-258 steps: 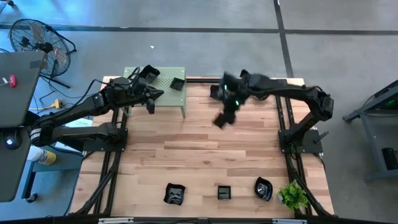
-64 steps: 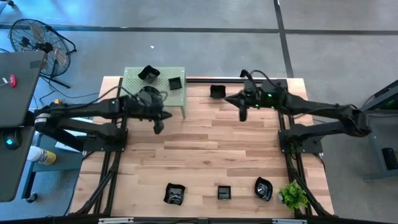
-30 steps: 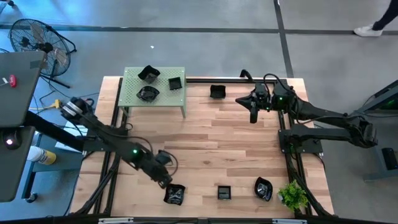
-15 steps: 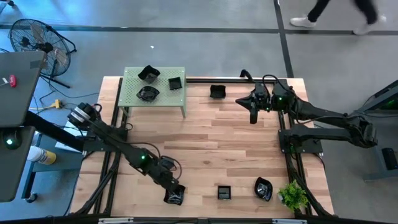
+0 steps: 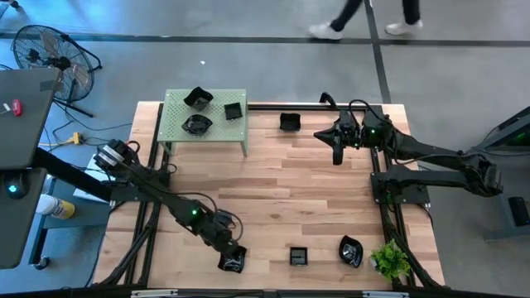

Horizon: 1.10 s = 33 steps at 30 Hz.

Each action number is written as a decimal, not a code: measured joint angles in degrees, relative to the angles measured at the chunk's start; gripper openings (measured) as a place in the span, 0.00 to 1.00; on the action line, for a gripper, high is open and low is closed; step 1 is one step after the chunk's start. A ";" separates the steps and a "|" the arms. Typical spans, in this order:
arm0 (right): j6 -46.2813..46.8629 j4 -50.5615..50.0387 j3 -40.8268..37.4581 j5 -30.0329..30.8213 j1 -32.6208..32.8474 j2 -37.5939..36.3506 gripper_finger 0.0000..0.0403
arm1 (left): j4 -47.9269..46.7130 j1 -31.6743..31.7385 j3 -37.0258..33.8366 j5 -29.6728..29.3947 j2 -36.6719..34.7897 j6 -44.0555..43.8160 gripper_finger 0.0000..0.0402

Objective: Pick & Place Mini shaped plates
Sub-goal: Stack the black distorted square plate on top of the stacked black distorted square plate on the shelf

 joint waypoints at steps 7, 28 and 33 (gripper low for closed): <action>-0.81 0.00 0.00 0.02 0.00 0.00 0.00 | 0.01 0.03 -0.03 -0.15 -0.55 0.00 0.02; -0.35 0.13 0.00 0.02 0.01 0.00 0.00 | -3.92 13.54 -0.03 -8.55 -19.37 4.39 0.00; -0.28 0.15 0.01 0.02 -0.02 0.01 0.00 | -9.00 20.53 2.17 -11.59 -26.35 8.29 0.00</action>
